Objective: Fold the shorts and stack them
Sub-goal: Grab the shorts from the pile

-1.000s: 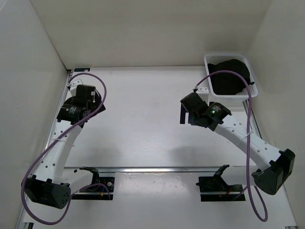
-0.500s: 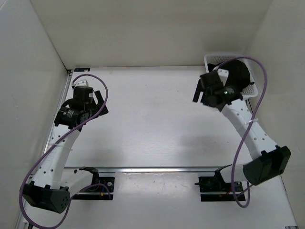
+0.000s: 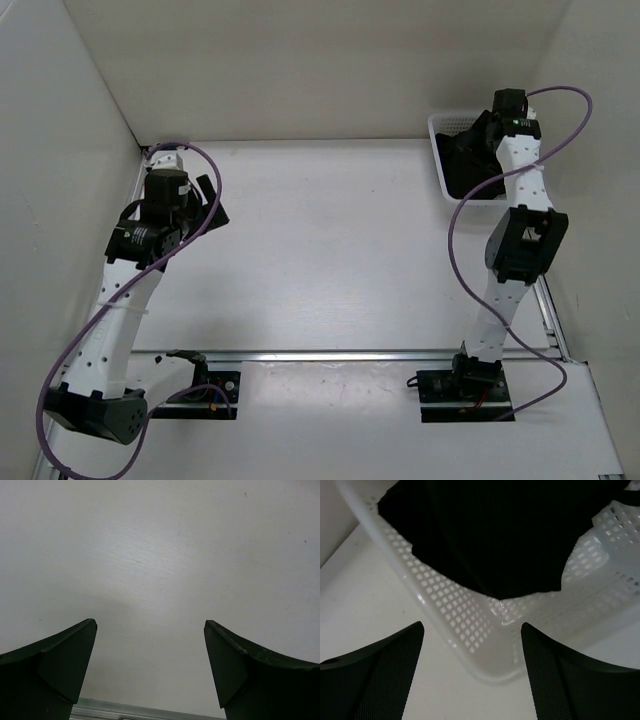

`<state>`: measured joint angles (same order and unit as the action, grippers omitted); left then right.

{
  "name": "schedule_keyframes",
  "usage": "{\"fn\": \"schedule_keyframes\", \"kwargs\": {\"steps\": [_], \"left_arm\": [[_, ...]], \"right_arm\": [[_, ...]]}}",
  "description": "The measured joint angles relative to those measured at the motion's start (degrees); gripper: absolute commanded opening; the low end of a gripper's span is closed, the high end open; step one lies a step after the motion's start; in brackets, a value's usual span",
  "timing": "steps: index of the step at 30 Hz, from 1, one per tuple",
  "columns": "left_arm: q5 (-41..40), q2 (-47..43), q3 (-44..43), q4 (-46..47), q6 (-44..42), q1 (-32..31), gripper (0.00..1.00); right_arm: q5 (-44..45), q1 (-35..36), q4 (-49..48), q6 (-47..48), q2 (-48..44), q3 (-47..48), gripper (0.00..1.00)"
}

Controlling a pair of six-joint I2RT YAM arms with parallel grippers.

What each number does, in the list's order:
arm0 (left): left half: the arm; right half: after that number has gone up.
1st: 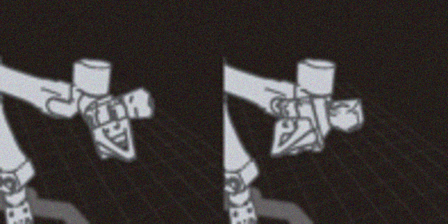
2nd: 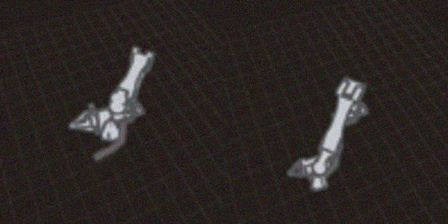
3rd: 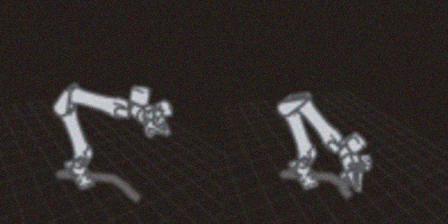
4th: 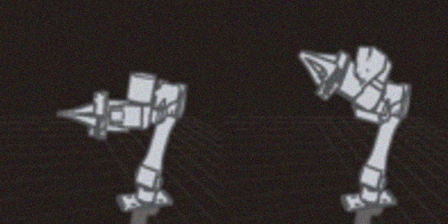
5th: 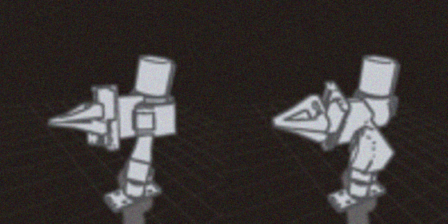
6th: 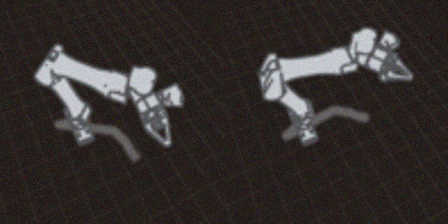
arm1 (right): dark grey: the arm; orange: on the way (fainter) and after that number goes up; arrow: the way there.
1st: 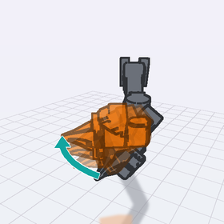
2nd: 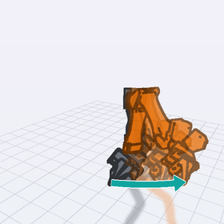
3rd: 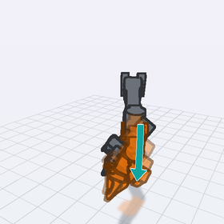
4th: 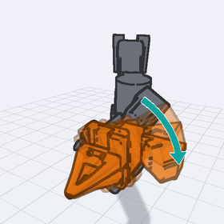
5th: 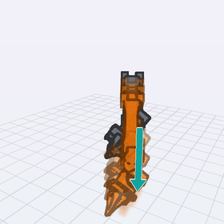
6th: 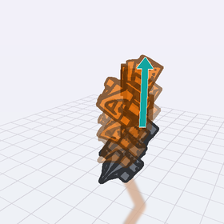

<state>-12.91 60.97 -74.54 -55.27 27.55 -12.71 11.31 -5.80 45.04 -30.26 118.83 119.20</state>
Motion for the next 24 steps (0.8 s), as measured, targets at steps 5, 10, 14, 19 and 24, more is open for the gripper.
{"fn": "schedule_keyframes", "kwargs": {"steps": [5, 10, 14, 19, 24], "left_arm": [[-0.1, 3.1, -1.4, 0.0, 0.5, 0.0, 1.0], [-1.0, 4.4, -1.4, 0.1, 1.0, -0.2, 1.0], [-1.9, 5.6, -1.6, 0.1, 0.9, -0.2, 1.0], [-2.3, 6.2, -1.6, 0.5, 0.9, -0.2, 1.0], [-1.0, 6.3, -1.7, 0.3, 0.8, -0.2, 1.0]], "right_arm": [[-1.8, -2.4, 1.4, -1.4, 17.5, 12.5, 0.94], [-2.5, -3.5, 1.5, -2.8, 26.8, 17.5, 0.42], [-2.6, -3.7, 0.9, -4.1, 27.5, 17.5, 0.0], [-2.6, -3.7, -0.3, -4.2, 24.1, 16.5, 0.0], [-6.4, -3.1, -0.7, -2.7, 11.6, 15.0, 0.0]]}}
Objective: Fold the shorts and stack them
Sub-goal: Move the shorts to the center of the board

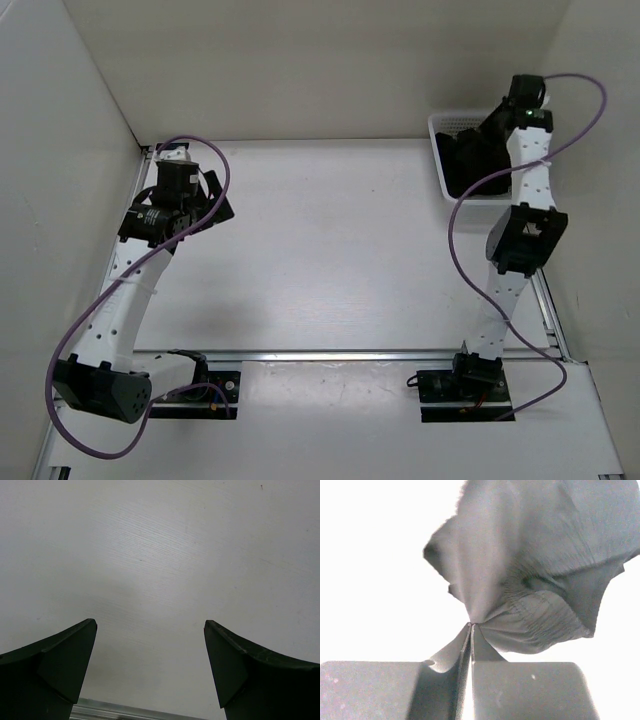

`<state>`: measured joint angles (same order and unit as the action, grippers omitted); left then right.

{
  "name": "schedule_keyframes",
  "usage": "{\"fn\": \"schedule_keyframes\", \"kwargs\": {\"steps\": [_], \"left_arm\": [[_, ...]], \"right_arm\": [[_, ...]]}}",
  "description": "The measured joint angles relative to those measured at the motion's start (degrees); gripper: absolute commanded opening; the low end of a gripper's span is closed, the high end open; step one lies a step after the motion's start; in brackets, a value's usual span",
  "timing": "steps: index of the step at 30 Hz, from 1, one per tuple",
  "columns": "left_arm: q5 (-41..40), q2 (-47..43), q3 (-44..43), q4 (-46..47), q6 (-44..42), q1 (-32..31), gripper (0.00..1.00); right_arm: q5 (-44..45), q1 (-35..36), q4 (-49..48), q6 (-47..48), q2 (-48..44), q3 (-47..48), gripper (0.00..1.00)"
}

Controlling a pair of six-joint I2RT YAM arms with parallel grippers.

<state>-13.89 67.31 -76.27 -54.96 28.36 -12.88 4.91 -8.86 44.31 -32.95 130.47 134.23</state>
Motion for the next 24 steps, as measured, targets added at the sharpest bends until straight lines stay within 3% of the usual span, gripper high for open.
{"fn": "schedule_keyframes", "kwargs": {"steps": [5, 9, 12, 16, 22, 24], "left_arm": [[0.8, 0.2, -1.1, -1.0, 0.0, 0.0, 1.0], [0.6, 0.2, -5.1, -4.0, 0.2, 0.0, 1.0], [-0.5, 0.7, -10.3, -7.0, 0.0, 0.0, 1.0], [-1.7, 0.7, -16.7, -8.8, -0.3, 0.7, 1.0], [-0.1, -0.2, -18.6, -9.5, -0.6, 3.3, 1.0], [1.6, -0.2, -17.6, -9.1, -0.9, 3.0, 1.0]], "right_arm": [[-8.8, 2.6, -2.4, 1.9, -16.2, 5.3, 0.0], [-24.8, 7.8, -9.1, -1.1, -27.0, 10.9, 0.0], [-32.0, 11.3, -11.8, -2.5, -31.3, 11.2, 0.0], [-37.1, 15.4, -12.7, -2.4, -37.9, 3.5, 0.0], [-36.4, 19.9, -12.7, 1.8, -51.0, -23.4, 0.02], [-34.4, 20.1, -11.5, 3.0, -52.5, -31.4, 0.46]]}}
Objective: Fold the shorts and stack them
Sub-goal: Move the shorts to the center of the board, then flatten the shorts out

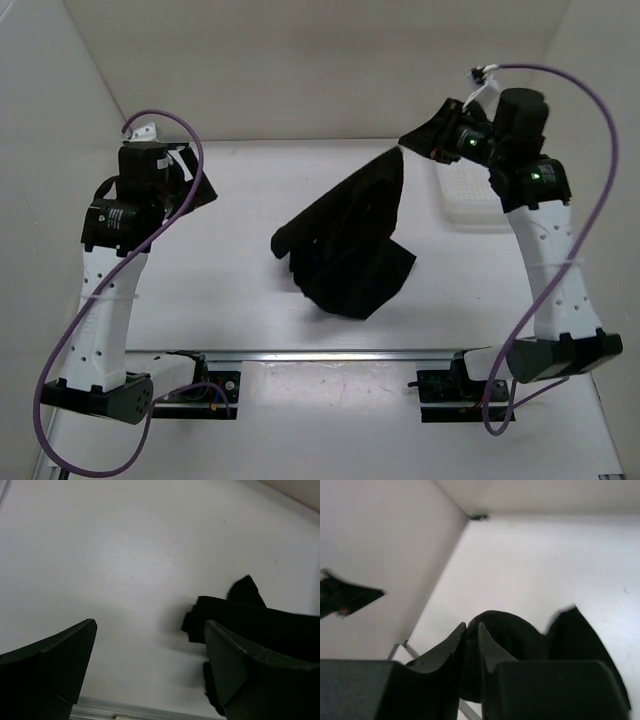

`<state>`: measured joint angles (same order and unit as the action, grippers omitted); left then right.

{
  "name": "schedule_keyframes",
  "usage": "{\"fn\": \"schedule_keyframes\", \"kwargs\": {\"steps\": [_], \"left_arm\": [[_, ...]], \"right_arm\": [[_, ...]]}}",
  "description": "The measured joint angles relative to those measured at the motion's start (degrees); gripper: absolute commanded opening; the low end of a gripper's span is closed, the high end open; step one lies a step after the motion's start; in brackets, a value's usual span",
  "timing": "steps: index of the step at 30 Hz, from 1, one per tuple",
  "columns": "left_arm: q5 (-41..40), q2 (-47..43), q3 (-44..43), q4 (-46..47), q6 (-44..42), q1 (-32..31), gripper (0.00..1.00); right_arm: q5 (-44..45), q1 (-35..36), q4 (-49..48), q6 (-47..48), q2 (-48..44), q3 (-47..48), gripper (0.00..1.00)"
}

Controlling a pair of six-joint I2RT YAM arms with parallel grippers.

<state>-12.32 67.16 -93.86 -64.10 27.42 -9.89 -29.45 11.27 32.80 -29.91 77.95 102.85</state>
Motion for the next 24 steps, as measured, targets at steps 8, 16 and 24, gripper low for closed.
{"fn": "schedule_keyframes", "kwargs": {"steps": [8, 16, 24], "left_arm": [[5.7, 3.1, 12.7, 1.2, 0.2, -5.1, 0.98], [8.3, 3.3, 31.8, 1.1, 7.6, -5.6, 0.96], [6.1, -1.4, 29.5, -4.4, 13.9, 6.0, 0.99]], "right_arm": [[24.7, 0.1, 9.4, 3.5, 12.5, -9.5, 0.58], [36.4, 31.0, 11.5, -2.5, -0.5, -27.8, 0.95], [45.0, 59.5, 12.2, -7.9, 24.5, -14.8, 1.0]]}}
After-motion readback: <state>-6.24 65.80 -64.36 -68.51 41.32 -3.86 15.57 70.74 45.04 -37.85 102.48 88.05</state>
